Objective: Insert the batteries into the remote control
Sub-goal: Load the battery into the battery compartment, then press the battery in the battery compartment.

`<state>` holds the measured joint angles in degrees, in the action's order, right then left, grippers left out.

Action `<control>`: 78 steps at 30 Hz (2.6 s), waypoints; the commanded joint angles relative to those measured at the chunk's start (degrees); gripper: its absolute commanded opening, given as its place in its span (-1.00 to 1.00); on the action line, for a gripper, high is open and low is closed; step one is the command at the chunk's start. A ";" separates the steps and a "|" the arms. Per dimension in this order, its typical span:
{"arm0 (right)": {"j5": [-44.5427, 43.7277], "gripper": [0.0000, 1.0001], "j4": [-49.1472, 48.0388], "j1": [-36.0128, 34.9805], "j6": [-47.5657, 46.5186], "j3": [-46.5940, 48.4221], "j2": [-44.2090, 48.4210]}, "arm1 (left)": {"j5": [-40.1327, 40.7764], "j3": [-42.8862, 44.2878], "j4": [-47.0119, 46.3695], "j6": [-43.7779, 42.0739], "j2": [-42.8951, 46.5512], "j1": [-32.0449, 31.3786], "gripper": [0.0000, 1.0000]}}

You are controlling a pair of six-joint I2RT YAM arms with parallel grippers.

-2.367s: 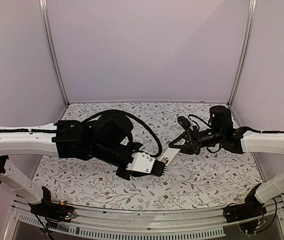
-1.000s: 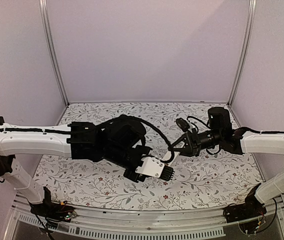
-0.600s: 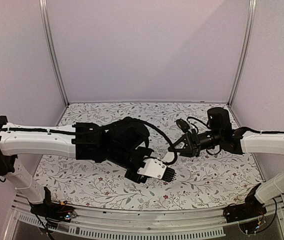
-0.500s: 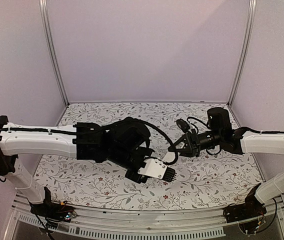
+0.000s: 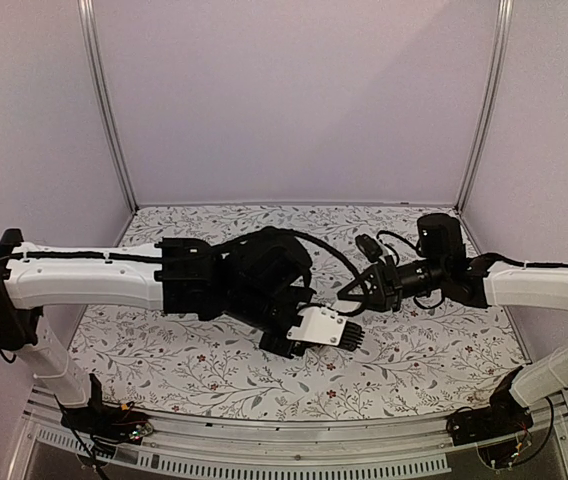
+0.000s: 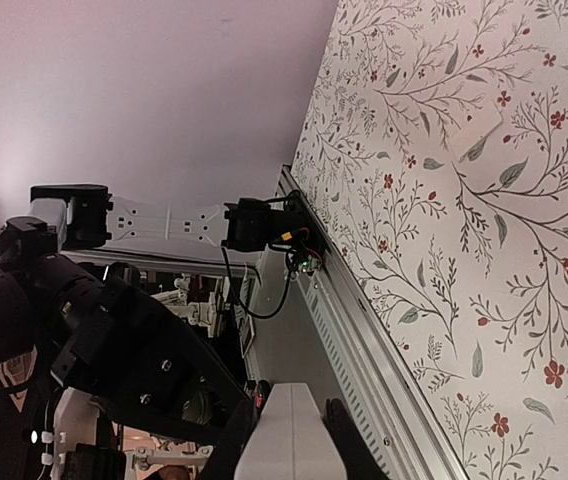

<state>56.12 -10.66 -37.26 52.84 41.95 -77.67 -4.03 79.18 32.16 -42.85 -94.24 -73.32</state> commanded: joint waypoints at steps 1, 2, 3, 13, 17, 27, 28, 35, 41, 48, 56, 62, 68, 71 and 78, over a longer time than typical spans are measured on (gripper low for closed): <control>1.01 -1.00 0.10 1.68 -2.22 0.89 2.50 | 0.90 0.90 -0.63 4.22 2.65 -0.77 -0.71; 0.75 -1.00 0.79 2.06 -2.81 0.93 2.52 | 0.47 0.27 -2.04 5.25 3.97 -0.77 -0.65; 0.42 -1.00 1.38 2.23 -3.78 0.98 2.59 | 0.51 -0.63 -4.17 6.64 5.61 -0.77 -0.55; -2.79 -1.00 6.90 2.91 -11.82 3.17 6.24 | 5.38 -8.79 -16.04 37.26 16.60 4.61 0.99; -4.02 -1.00 10.37 2.97 -15.81 5.10 8.30 | -1.98 -6.91 -11.68 46.47 14.35 7.28 0.98; -4.93 -1.00 15.92 2.88 -20.61 8.55 10.49 | -9.84 -4.03 -11.51 56.14 7.75 9.05 0.45; -5.03 -1.00 16.16 2.90 -20.66 8.73 10.64 | -10.41 -3.77 -11.46 56.32 7.15 9.07 0.39; -4.75 -1.00 16.45 2.82 -20.51 9.17 11.59 | -11.04 -2.36 -10.13 56.17 4.01 9.15 0.03; -4.05 -1.00 16.37 2.93 -19.90 9.62 12.17 | -10.93 -1.51 -8.94 55.53 2.10 9.16 -0.04; -2.85 -1.00 15.15 2.89 -18.79 9.81 12.20 | -6.02 1.11 -4.50 54.44 -0.73 9.03 -0.29; -3.62 -1.00 14.79 2.82 -18.60 9.22 11.72 | -10.73 1.07 -6.99 54.36 0.08 8.98 0.04; -3.91 -1.00 14.70 2.84 -18.82 8.41 11.40 | -11.76 3.89 -8.15 56.36 -1.78 8.98 0.02; -3.82 -1.00 14.71 2.82 -18.91 8.48 11.64 | -9.32 5.83 -7.44 57.47 -4.04 9.13 -0.11; -3.82 -1.00 14.70 2.84 -18.91 8.45 11.82 | -6.92 6.51 -5.77 57.35 -4.78 9.31 -0.19; -5.19 -1.00 14.80 3.29 -18.83 7.83 11.30 | -4.06 6.73 -2.70 56.43 -4.75 10.21 0.08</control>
<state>49.78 6.00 -34.04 33.39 49.98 -66.72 -12.12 84.99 26.09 14.17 -97.54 -64.71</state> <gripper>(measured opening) 0.175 0.446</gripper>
